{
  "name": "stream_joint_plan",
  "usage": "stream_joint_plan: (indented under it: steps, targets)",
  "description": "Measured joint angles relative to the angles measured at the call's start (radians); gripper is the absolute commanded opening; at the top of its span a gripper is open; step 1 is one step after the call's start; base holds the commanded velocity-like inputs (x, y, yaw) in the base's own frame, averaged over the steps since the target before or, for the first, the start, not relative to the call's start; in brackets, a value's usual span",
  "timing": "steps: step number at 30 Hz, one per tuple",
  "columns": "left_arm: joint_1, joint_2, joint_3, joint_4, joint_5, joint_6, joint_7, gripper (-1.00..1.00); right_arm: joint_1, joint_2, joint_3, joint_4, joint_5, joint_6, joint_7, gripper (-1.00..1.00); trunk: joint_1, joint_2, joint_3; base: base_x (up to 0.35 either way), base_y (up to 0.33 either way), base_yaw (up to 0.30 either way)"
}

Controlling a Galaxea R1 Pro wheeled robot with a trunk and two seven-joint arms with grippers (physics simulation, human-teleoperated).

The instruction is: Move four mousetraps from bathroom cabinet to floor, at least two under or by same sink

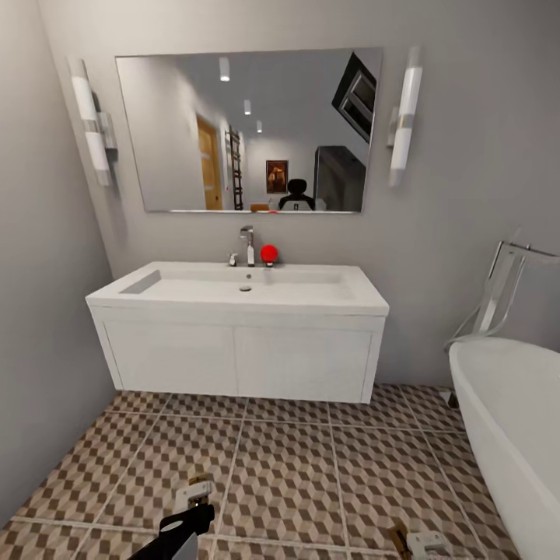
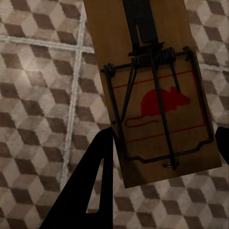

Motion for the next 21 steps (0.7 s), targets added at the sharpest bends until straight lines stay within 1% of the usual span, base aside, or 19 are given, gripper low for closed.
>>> stream_joint_plan:
  steps: [11,16,17,19,21]
  targets:
    - [0.0,0.0,0.001,0.0,0.0,-0.001,0.001,-1.0,0.0,-0.002,-0.001,0.0,-0.001,0.0,-0.021,-1.0,0.042,-0.077,-0.034,0.0,0.0,0.0]
    - [0.0,0.004,0.001,-0.002,-0.001,0.009,0.005,-1.0,0.0,-0.002,-0.004,-0.003,0.001,0.0,-0.069,-1.0,0.061,-0.112,-0.05,0.0,0.0,0.0]
    - [0.0,0.009,0.001,-0.004,-0.003,0.021,0.006,-1.0,0.001,-0.001,-0.004,-0.012,0.002,0.002,-0.094,-1.0,0.065,-0.119,-0.053,0.0,0.0,0.0]
    - [-0.001,0.013,0.0,-0.013,-0.005,0.046,0.006,-1.0,-0.002,-0.003,-0.006,-0.038,0.002,0.015,-0.13,-1.0,0.073,-0.133,-0.059,0.0,0.0,0.0]
    - [-0.001,0.014,0.0,-0.046,-0.007,0.084,0.006,-1.0,-0.004,-0.005,-0.008,-0.101,0.003,0.056,-0.174,-1.0,0.081,-0.147,-0.066,0.0,0.0,0.0]
